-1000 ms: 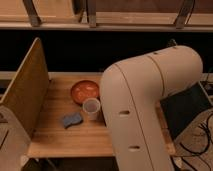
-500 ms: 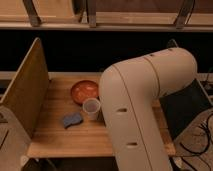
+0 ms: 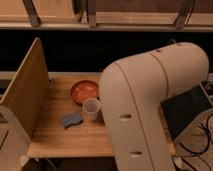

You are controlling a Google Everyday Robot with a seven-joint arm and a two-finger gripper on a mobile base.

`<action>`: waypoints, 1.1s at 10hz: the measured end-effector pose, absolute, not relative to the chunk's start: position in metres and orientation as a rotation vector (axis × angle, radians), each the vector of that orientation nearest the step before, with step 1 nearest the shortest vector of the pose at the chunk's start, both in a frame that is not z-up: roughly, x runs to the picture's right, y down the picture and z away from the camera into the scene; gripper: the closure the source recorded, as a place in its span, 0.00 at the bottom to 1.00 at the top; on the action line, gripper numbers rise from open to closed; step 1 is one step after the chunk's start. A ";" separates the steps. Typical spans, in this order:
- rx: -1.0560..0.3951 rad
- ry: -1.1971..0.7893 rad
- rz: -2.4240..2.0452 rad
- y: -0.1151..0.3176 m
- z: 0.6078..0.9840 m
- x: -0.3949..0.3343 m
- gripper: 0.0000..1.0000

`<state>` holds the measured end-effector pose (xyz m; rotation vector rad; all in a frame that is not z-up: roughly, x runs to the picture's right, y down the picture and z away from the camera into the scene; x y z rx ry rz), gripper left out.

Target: Place the bottle in the ceramic bowl

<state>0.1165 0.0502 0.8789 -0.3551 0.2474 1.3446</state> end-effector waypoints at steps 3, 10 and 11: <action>-0.186 0.096 1.213 -0.010 0.823 0.095 1.00; -0.169 -0.066 0.811 -0.040 0.830 -0.014 1.00; -0.178 -0.094 0.770 -0.041 0.834 -0.028 1.00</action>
